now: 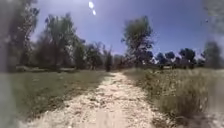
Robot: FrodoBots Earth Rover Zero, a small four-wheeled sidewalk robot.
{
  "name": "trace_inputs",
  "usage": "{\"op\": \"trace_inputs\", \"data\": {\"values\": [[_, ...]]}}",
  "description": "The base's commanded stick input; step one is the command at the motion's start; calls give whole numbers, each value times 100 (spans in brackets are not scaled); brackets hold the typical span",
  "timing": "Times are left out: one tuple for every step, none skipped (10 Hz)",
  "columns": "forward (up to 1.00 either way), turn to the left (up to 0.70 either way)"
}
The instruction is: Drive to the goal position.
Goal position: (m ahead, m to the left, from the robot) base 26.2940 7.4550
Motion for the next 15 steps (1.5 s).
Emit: {"op": "trace_inputs", "data": {"values": [[85,0],[85,0],[85,0],[85,0],[85,0],[85,0],[85,0],[85,0],[85,0],[85,0],[85,0],[85,0],[85,0],[85,0],[85,0]]}}
